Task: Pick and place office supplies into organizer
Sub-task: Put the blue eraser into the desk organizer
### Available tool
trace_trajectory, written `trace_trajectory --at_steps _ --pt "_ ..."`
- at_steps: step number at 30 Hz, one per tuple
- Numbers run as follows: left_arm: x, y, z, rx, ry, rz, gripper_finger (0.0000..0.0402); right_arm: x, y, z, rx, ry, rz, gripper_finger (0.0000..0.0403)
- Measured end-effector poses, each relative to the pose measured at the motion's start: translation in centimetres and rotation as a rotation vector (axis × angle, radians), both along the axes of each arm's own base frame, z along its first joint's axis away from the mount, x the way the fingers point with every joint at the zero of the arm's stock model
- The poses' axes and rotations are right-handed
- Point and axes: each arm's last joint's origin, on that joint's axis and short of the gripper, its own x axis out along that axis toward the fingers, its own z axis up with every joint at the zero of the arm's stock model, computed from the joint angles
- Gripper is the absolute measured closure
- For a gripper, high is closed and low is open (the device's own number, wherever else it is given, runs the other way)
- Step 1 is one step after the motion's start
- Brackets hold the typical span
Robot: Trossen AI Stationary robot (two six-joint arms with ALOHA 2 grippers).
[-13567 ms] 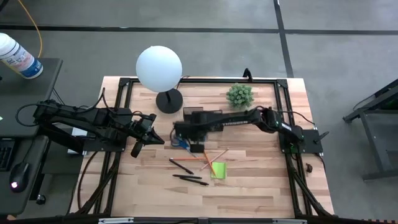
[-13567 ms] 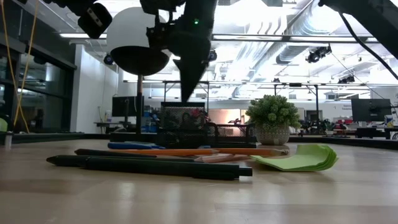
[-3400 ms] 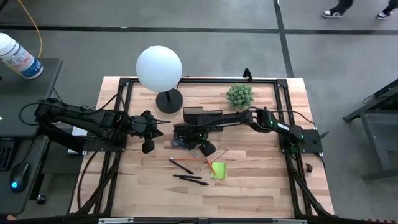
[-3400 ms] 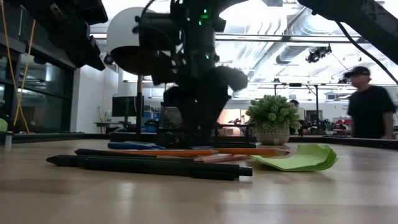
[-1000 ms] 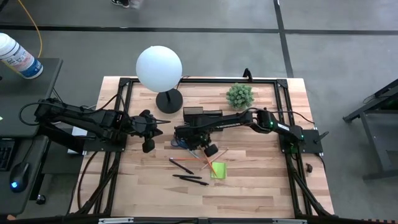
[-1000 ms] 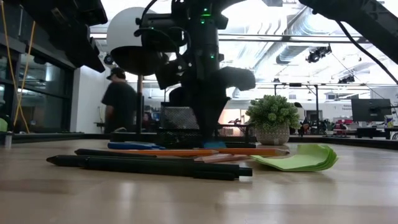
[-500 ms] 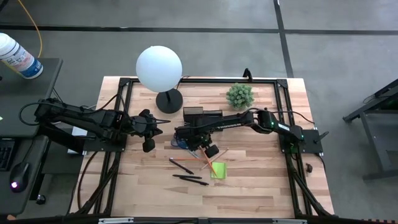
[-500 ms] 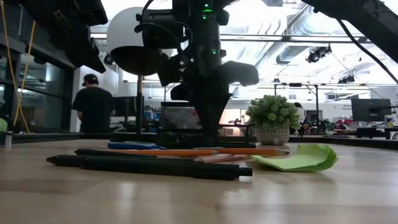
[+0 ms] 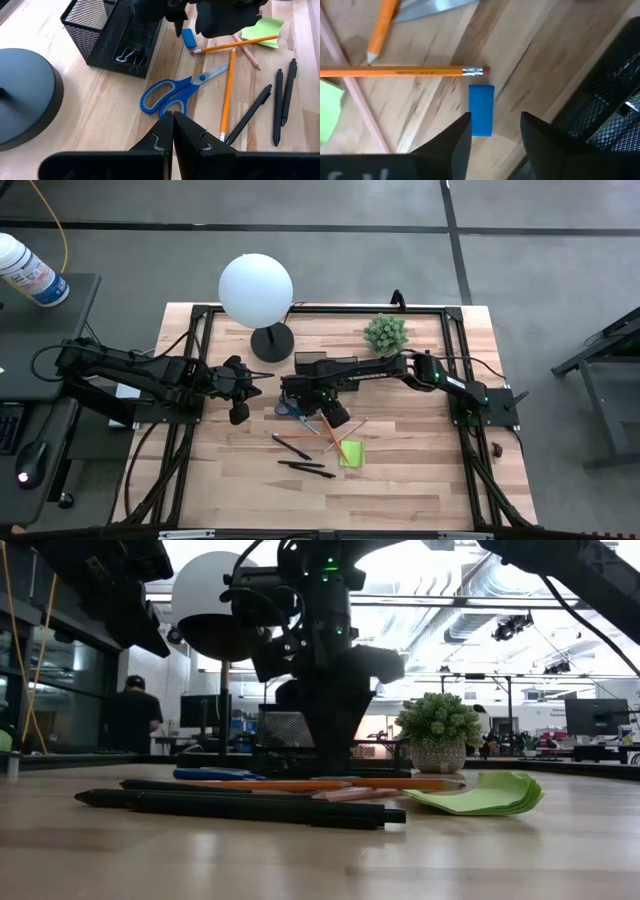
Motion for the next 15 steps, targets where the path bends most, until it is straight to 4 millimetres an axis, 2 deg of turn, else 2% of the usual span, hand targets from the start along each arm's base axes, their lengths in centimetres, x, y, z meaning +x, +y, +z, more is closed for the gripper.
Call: trace_trajectory --at_steps 6,15 --pt "0.00 0.00 0.00 0.000 0.000 0.000 0.0401 0.28 0.36 -0.82 -0.003 0.001 0.008 0.0233" --pt "-0.01 0.01 0.00 0.000 0.000 0.000 0.0401 0.31 0.41 -0.97 0.010 0.003 0.008 0.0264"
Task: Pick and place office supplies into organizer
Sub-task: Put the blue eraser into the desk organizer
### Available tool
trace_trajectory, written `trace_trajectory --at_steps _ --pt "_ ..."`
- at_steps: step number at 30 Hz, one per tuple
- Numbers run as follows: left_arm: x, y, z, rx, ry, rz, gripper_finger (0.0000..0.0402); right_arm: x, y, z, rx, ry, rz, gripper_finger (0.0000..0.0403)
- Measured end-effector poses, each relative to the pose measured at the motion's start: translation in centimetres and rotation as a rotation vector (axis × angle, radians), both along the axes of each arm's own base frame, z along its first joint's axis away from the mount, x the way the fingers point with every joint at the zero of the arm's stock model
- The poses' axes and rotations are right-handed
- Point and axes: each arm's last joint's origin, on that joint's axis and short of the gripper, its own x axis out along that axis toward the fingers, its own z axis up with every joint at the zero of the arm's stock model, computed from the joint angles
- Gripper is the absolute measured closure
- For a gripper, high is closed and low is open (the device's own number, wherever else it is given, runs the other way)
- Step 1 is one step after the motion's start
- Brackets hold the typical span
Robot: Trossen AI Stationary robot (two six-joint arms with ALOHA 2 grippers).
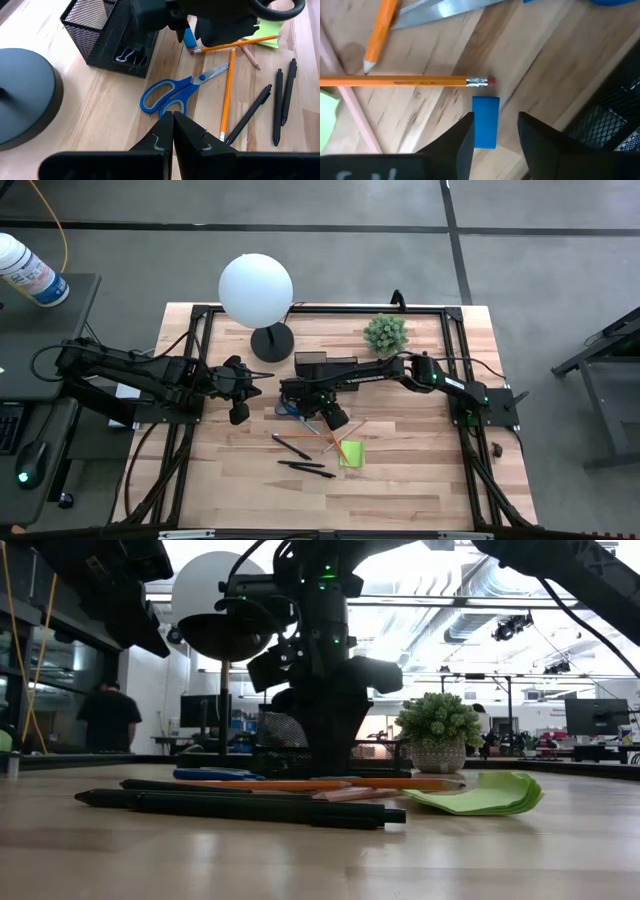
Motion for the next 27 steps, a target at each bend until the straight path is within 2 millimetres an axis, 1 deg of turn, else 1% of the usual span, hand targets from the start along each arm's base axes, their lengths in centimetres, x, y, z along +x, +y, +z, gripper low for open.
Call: trace_trajectory --at_steps 4,11,16,20,27 --pt "0.0 0.0 0.0 -0.001 0.000 -0.001 0.0401 0.0 0.1 -0.7 0.016 0.023 0.000 0.0269" --pt "0.0 0.0 0.0 -0.001 0.001 -0.002 0.0401 0.1 0.2 -1.4 0.014 0.038 0.002 0.0263" --pt "0.0 0.0 0.0 -0.001 0.002 -0.001 0.0401 0.2 0.2 -2.0 0.008 0.055 -0.013 0.0275" --pt "0.0 0.0 0.0 -0.002 0.002 -0.001 0.0401 0.2 0.3 -2.1 0.002 0.055 -0.019 0.0297" --pt "0.0 0.0 0.0 -0.001 0.002 -0.001 0.0401 0.0 0.3 -2.1 -0.003 0.073 -0.021 0.0358"
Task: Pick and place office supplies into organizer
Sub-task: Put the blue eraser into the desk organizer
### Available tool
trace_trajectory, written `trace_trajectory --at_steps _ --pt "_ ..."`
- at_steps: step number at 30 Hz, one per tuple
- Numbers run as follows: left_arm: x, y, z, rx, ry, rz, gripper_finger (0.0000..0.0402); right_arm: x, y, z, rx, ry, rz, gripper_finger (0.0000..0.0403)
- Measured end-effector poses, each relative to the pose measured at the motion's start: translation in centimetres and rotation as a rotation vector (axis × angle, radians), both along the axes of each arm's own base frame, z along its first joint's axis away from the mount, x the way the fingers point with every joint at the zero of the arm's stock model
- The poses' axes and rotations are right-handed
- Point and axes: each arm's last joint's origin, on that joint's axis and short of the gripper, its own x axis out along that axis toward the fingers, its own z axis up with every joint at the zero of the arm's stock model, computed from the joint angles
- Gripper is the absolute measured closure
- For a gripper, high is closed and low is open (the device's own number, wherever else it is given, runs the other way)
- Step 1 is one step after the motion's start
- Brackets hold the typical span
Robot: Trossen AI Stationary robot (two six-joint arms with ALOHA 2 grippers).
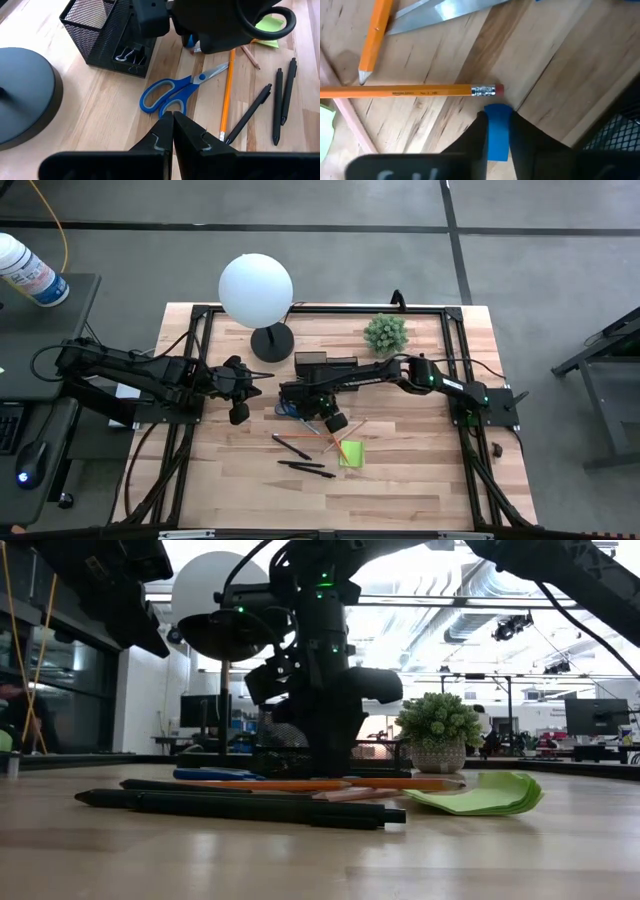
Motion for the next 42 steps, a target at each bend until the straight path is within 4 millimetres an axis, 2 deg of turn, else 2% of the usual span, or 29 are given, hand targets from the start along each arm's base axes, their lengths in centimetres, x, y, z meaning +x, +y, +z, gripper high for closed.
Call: trace_trajectory --at_steps 4,9,20,31,42 --pt "0.0 0.0 0.0 0.000 0.000 0.000 0.0401 -0.1 0.0 0.0 0.004 0.008 0.000 0.0368" --pt "0.0 0.0 0.0 0.000 0.000 0.000 0.0401 -0.1 0.0 0.0 0.002 0.013 -0.003 0.0354" --pt "0.0 0.1 0.0 0.015 -0.002 0.014 0.0401 0.2 0.0 1.6 -0.017 0.022 -0.023 0.0354" --pt "0.0 0.1 0.0 0.015 0.001 0.014 0.0401 -0.3 0.3 2.0 -0.019 0.064 -0.042 0.0357" --pt "-0.6 0.1 -0.5 0.018 0.085 0.013 0.0401 -0.3 0.0 4.4 -0.050 -0.018 -0.045 0.0366"
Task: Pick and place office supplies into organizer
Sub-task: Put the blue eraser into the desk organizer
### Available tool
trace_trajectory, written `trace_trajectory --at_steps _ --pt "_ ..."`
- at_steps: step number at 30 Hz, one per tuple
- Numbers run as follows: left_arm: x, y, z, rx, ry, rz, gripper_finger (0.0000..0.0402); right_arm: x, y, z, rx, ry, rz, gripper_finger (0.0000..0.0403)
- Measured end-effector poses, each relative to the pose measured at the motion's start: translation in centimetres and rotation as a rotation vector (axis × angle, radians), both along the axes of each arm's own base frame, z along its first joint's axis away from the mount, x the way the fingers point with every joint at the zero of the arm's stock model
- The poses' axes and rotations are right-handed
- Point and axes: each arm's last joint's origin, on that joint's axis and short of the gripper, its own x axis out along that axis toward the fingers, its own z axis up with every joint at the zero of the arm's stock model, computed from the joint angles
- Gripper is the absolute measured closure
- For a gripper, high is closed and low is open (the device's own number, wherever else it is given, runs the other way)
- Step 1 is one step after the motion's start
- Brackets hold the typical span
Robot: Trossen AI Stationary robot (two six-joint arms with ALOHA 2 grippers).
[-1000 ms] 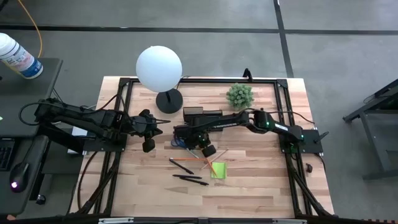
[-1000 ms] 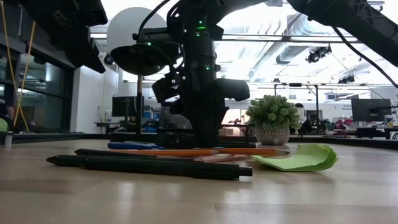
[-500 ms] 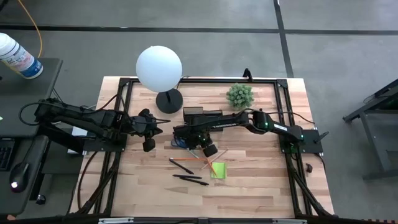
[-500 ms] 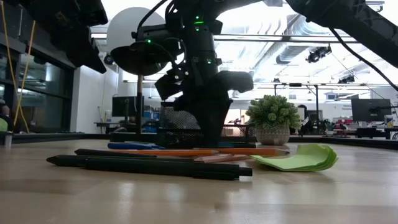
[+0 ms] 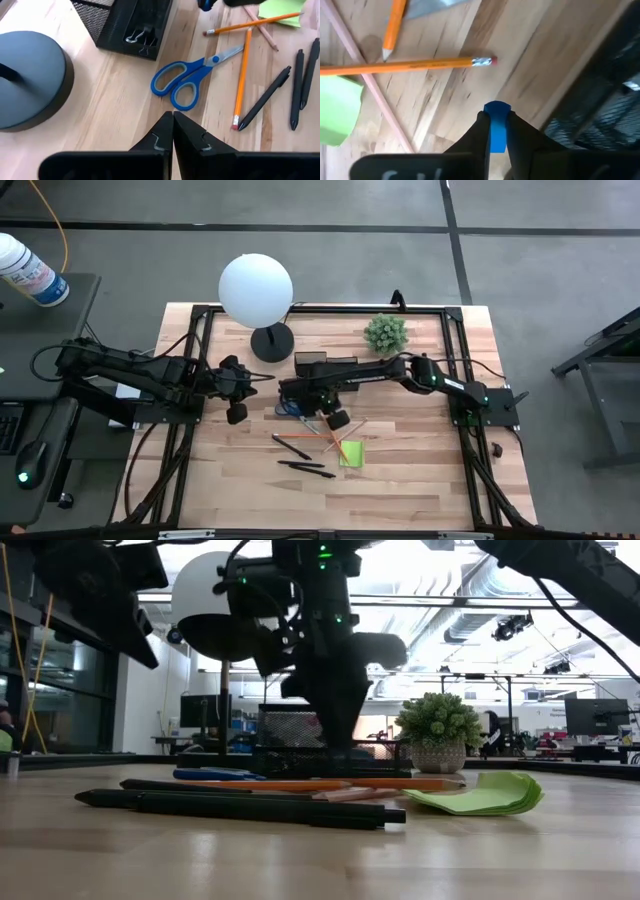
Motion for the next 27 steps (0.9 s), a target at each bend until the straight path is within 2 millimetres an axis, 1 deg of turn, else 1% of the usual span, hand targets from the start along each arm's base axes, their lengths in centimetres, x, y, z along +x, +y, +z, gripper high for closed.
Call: trace_trajectory --at_steps 8,11,16,22,27 --pt "0.0 0.0 0.0 -0.001 -0.001 -0.001 0.0401 0.9 -1.1 1.1 -0.080 -0.125 -0.010 0.0365" --pt "0.0 0.0 0.0 -0.001 -0.001 -0.001 0.0401 1.6 -1.6 1.4 -0.117 -0.204 -0.020 0.0369" --pt "0.0 0.0 0.0 -0.001 -0.002 -0.001 0.0401 2.3 -2.5 2.6 -0.149 -0.283 -0.043 0.0372" --pt "0.0 0.0 0.0 -0.002 -0.004 -0.001 0.0401 2.7 -3.7 3.8 -0.163 -0.345 -0.073 0.0375" --pt "0.0 0.0 0.0 -0.002 -0.003 -0.002 0.0401 2.6 -4.5 3.7 -0.141 -0.336 -0.088 0.0385"
